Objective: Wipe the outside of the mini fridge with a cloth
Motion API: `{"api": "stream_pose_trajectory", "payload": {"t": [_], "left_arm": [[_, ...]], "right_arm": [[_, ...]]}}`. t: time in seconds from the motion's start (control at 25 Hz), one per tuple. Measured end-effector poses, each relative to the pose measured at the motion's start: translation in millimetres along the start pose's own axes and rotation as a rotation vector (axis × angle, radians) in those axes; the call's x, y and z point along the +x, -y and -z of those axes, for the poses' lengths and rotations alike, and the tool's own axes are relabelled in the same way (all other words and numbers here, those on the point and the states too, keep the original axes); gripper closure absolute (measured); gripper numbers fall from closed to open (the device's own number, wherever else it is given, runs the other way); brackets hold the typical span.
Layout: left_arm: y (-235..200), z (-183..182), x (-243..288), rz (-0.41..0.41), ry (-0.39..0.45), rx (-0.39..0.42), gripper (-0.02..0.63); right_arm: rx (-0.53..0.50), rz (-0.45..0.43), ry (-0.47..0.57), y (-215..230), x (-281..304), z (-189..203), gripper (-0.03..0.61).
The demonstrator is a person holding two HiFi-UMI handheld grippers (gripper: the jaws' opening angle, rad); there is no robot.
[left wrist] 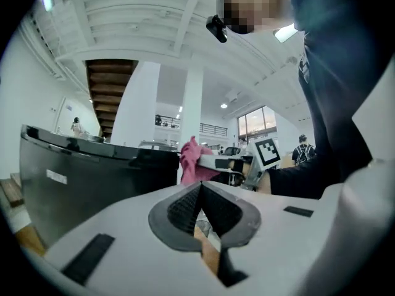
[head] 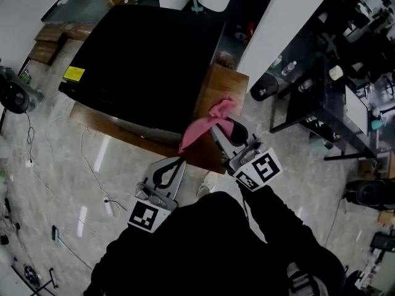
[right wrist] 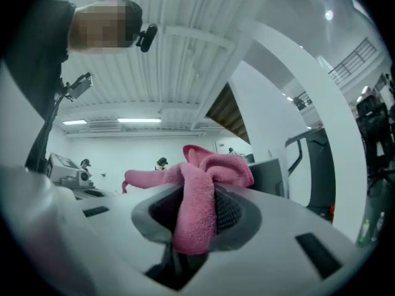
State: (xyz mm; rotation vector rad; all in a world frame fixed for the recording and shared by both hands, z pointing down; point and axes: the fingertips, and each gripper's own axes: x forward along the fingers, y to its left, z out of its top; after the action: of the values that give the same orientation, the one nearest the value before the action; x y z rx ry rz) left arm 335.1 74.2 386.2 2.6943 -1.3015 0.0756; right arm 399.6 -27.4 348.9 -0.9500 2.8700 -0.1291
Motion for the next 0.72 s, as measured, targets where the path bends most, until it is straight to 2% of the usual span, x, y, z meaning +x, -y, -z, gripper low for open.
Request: {"api": "stream_pose_trajectory", "payload": {"t": [0.24, 0.36, 0.48, 0.6, 0.72], "left_arm": [[-58, -5, -123, -0.125, 0.052, -0.014, 0.607], [-78, -6, -182, -0.176, 0.084, -0.011, 0.607], [-103, 3, -249, -0.234, 0.085, -0.051, 0.607], [-126, 8, -306, -0.282, 0.099, -0.048, 0.607], [-143, 10, -352, -0.328, 0.116, -0.05, 0.607]], "right_arm": [[-0.013, -0.171, -0.013, -140, 35, -7, 0.48], [0.024, -0.271, -0.066, -212, 56, 13, 0.479], [0.064, -0.375, -0.115, -293, 81, 43, 0.482], [0.066, -0.428, -0.13, -357, 105, 64, 0.482], [0.09, -0.452, -0.128, -398, 124, 74, 0.482]]}}
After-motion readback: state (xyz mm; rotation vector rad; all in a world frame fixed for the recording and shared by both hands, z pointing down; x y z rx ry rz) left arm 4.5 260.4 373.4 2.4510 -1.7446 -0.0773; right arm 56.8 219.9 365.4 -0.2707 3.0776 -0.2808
